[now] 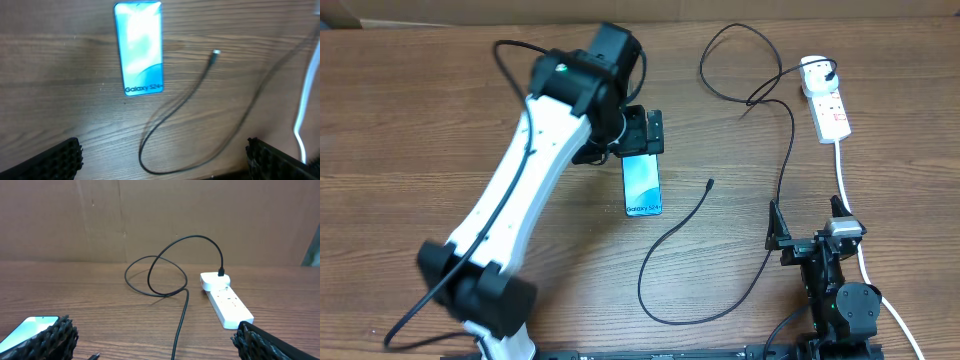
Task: Plug charger to phone and switch on socket
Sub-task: 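Move the left gripper forward over the smartphone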
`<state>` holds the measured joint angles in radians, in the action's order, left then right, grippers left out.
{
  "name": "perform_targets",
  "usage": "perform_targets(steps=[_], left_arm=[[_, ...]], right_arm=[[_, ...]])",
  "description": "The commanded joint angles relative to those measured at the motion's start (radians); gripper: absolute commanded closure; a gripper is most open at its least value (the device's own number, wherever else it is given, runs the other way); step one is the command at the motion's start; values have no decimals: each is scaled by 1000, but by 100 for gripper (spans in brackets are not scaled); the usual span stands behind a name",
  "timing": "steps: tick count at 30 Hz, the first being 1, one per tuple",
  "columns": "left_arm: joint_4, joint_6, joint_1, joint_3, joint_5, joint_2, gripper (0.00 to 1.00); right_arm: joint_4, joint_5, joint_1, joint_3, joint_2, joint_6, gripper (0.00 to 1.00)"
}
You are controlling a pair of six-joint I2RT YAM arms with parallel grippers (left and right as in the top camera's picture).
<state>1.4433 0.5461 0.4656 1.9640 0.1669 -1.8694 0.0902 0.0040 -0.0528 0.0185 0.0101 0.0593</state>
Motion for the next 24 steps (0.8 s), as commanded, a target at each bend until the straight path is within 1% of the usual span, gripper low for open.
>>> perform_targets(steps=[1, 8, 12, 14, 17, 19, 24], left_arm=[[0, 90, 36, 17, -32, -101, 0], [-27, 90, 105, 17, -119, -221, 0], [5, 89, 109, 17, -112, -303, 0], [13, 82, 104, 17, -89, -315, 0], [-42, 82, 100, 17, -91, -315, 0], [-79, 87, 100, 13, -121, -315, 0], [-106, 208, 103, -4, -230, -315, 0]], right_arm=[[-6, 1, 4, -11, -7, -3, 0], [-6, 1, 4, -11, -7, -3, 0], [-6, 1, 4, -11, -7, -3, 0], [-6, 1, 4, -11, -7, -3, 0], [-6, 1, 4, -11, -7, -3, 0], [-6, 1, 4, -11, -7, -3, 0], [-6, 1, 4, -11, -7, -3, 0]])
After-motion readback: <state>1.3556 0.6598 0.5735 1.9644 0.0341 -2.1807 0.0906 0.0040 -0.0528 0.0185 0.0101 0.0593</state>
